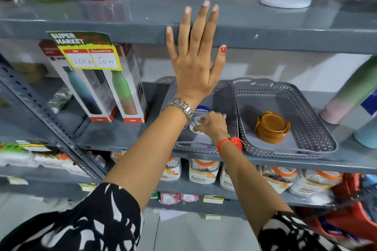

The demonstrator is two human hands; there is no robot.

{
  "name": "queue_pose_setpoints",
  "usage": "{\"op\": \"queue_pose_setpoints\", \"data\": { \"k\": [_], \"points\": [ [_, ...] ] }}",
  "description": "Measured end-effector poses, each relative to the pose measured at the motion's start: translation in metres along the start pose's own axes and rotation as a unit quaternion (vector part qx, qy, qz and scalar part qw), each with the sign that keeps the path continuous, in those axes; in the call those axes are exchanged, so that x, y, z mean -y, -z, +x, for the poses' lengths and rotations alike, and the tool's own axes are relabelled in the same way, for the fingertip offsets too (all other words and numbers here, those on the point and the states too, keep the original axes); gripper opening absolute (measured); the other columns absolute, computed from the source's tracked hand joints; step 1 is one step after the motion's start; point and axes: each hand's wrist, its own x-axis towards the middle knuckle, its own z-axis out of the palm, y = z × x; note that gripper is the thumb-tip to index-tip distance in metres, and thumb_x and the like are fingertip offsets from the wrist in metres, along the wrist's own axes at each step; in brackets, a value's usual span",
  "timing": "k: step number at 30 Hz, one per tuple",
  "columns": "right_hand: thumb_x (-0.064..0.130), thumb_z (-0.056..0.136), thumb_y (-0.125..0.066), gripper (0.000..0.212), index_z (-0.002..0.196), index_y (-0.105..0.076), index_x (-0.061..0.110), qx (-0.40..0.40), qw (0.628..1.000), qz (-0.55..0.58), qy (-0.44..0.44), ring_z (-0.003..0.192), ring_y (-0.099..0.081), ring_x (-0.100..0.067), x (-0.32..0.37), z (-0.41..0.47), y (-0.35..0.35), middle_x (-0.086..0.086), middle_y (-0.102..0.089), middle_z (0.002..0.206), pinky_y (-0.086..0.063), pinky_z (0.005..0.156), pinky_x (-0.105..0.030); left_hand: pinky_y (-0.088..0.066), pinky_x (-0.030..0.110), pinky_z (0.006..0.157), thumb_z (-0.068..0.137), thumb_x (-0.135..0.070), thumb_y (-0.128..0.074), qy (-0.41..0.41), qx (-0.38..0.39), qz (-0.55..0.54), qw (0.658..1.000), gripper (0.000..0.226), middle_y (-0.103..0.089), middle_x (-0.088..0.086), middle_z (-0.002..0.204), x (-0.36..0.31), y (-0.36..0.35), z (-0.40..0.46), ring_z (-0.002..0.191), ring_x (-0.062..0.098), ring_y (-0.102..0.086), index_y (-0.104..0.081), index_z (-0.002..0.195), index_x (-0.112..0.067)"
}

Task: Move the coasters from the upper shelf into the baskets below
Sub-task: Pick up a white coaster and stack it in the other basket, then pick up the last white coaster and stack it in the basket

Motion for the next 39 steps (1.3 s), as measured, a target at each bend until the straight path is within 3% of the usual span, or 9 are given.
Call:
{"op": "queue_pose_setpoints", "data": {
  "k": [3,6,15,22,27,32,34,36,39],
  "points": [
    [0.044,0.068,-0.080,0.066,0.108,-0.056,-0.003,-0.003,1.000,0.013,-0.002,0.117,-0.047,-0.037,0.004,0.007,-0.005,-0.022,-0.055,0.122,-0.040,0.099,-0.041,0.000,0.043,0.115,0.091,-0.037,-0.036,0.004,0.000,-0.005,1.000,0.054,-0.051,0.010,0.138,0.000,0.000,0.000,0.133,0.028,-0.031,-0.048,0.134,-0.006],
    [0.038,0.064,-0.086,0.101,0.137,-0.029,-0.004,-0.024,0.998,0.049,-0.013,0.128,-0.038,-0.039,0.006,0.011,-0.008,-0.026,-0.037,0.137,-0.046,0.097,-0.043,-0.001,0.045,0.114,0.091,-0.036,-0.036,0.007,0.002,-0.013,1.000,0.054,-0.051,0.011,0.137,-0.001,0.002,0.000,0.133,0.029,-0.031,-0.049,0.134,-0.006],
    [0.032,0.063,-0.086,0.092,0.130,-0.032,-0.002,-0.048,0.996,0.080,-0.007,0.125,-0.041,-0.040,0.005,0.014,-0.013,-0.025,-0.038,0.134,-0.047,0.092,-0.045,-0.002,0.044,0.114,0.090,-0.035,-0.036,0.009,0.002,-0.011,1.000,0.054,-0.053,0.010,0.136,-0.002,0.002,0.002,0.132,0.029,-0.033,-0.051,0.132,-0.006],
    [0.026,0.081,-0.067,0.046,0.121,-0.053,0.007,-0.235,0.964,0.106,0.063,0.112,-0.052,-0.031,0.008,-0.037,0.030,-0.013,-0.057,0.119,-0.048,0.081,-0.038,0.000,0.042,0.115,0.091,-0.036,-0.034,0.010,-0.001,-0.017,1.000,0.055,-0.051,0.010,0.137,-0.003,0.003,0.001,0.133,0.028,-0.031,-0.048,0.134,-0.006],
    [0.011,0.079,-0.063,0.014,0.091,-0.066,0.007,-0.475,0.826,0.212,0.218,0.080,-0.061,-0.027,0.025,-0.097,0.102,-0.010,-0.069,0.087,-0.043,0.073,-0.028,0.001,0.041,0.116,0.092,-0.036,-0.034,0.006,0.004,-0.025,1.000,0.054,-0.049,0.008,0.140,-0.002,0.005,0.000,0.134,0.027,-0.029,-0.044,0.137,-0.008],
    [0.000,0.078,-0.061,0.005,0.081,-0.065,0.002,-0.615,0.690,0.223,0.310,0.065,-0.059,-0.026,0.048,-0.120,0.191,-0.010,-0.068,0.074,-0.051,0.065,-0.038,-0.001,0.043,0.116,0.094,-0.037,-0.035,0.007,0.012,-0.027,1.000,0.053,-0.046,0.007,0.143,-0.003,0.008,0.000,0.136,0.027,-0.028,-0.037,0.141,-0.011],
    [0.006,0.077,-0.060,0.008,0.082,-0.066,0.004,-0.616,0.708,0.201,0.280,0.065,-0.057,-0.022,0.055,-0.112,0.224,-0.005,-0.069,0.075,-0.044,0.071,-0.027,0.001,0.043,0.116,0.094,-0.036,-0.036,0.010,0.012,-0.039,0.999,0.053,-0.045,0.007,0.143,-0.004,0.009,0.001,0.137,0.027,-0.027,-0.036,0.141,-0.012],
    [0.017,0.078,-0.057,0.019,0.092,-0.066,0.009,-0.544,0.797,0.161,0.209,0.078,-0.061,-0.020,0.060,-0.091,0.258,-0.001,-0.072,0.083,-0.042,0.077,-0.023,0.002,0.042,0.116,0.095,-0.035,-0.035,0.013,0.017,-0.048,0.999,0.052,-0.044,0.008,0.143,-0.003,0.010,-0.001,0.137,0.027,-0.026,-0.034,0.142,-0.013],
    [0.029,0.077,-0.064,0.040,0.112,-0.061,0.010,-0.390,0.918,0.032,0.073,0.111,-0.058,-0.033,0.056,-0.053,0.300,-0.011,-0.068,0.113,-0.047,0.094,-0.040,0.001,0.044,0.116,0.093,-0.033,-0.036,0.017,0.025,-0.054,0.998,0.052,-0.044,0.009,0.143,-0.005,0.013,0.001,0.137,0.027,-0.026,-0.034,0.141,-0.012]
  ]
}}
